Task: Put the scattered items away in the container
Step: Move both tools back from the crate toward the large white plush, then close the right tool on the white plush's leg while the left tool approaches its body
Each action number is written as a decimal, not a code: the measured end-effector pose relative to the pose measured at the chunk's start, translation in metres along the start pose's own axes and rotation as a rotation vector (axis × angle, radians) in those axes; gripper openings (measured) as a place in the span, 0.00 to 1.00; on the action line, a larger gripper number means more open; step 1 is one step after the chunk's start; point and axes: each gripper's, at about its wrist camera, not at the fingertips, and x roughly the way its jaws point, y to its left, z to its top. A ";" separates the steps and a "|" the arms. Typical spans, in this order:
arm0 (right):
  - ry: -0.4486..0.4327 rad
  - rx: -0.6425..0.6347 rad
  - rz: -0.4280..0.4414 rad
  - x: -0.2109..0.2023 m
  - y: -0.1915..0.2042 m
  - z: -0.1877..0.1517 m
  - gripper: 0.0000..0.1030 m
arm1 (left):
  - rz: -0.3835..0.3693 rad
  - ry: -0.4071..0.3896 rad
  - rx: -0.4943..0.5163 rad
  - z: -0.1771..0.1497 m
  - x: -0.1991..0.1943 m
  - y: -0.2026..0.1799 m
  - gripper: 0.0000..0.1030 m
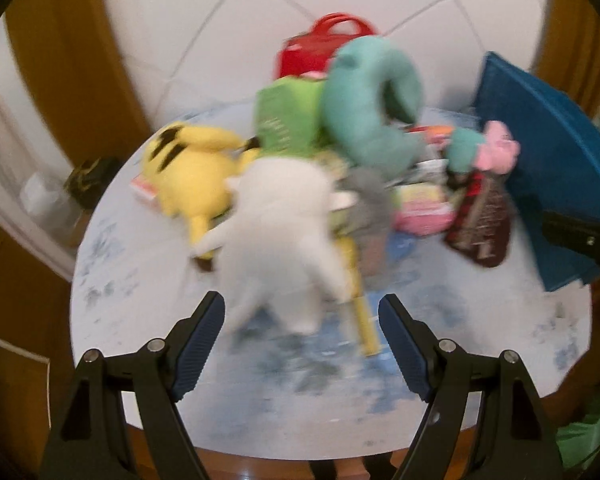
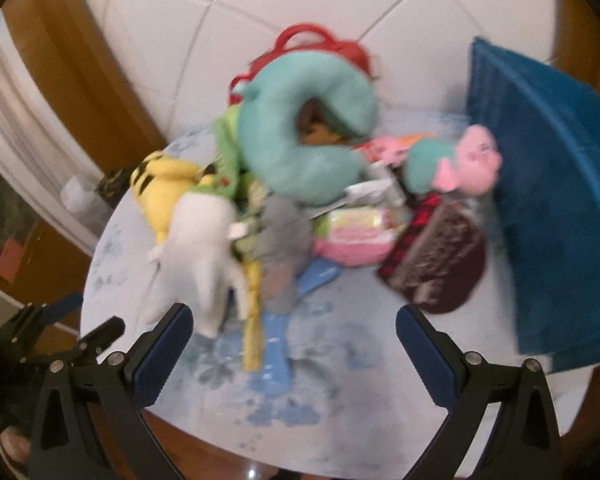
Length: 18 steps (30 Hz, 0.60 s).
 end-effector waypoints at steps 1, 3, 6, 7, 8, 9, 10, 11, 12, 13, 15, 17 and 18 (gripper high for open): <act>0.006 -0.002 0.008 0.007 0.007 -0.001 1.00 | 0.008 0.005 -0.012 -0.003 0.005 0.015 0.77; 0.037 -0.012 0.030 0.030 0.026 -0.001 1.00 | 0.023 0.016 -0.035 -0.010 0.014 0.045 0.77; 0.072 -0.041 0.049 0.058 0.047 0.002 1.00 | 0.034 0.035 -0.085 -0.017 0.032 0.074 0.77; 0.082 -0.052 0.060 0.068 0.053 0.004 1.00 | 0.040 0.039 -0.089 -0.017 0.039 0.077 0.77; 0.092 -0.062 0.070 0.078 0.060 0.006 1.00 | 0.045 0.042 -0.094 -0.018 0.045 0.080 0.77; 0.100 -0.072 0.078 0.087 0.065 0.009 1.00 | 0.050 0.046 -0.098 -0.019 0.051 0.082 0.77; 0.108 -0.082 0.085 0.095 0.070 0.011 1.00 | 0.054 0.048 -0.098 -0.019 0.056 0.083 0.77; 0.114 -0.090 0.091 0.102 0.072 0.014 1.00 | 0.052 0.052 -0.100 -0.017 0.064 0.084 0.77; 0.120 -0.097 0.096 0.109 0.075 0.016 1.00 | 0.050 0.056 -0.102 -0.016 0.073 0.084 0.77; 0.125 -0.105 0.101 0.115 0.077 0.018 1.00 | 0.049 0.059 -0.101 -0.015 0.079 0.084 0.77; 0.143 -0.112 0.118 0.133 0.077 0.023 1.00 | 0.048 0.066 -0.100 -0.012 0.093 0.084 0.77; 0.169 -0.110 0.150 0.153 0.075 0.026 1.00 | 0.050 0.068 -0.090 -0.010 0.105 0.084 0.77; 0.178 -0.110 0.161 0.161 0.074 0.026 1.00 | 0.051 0.069 -0.080 -0.009 0.110 0.083 0.77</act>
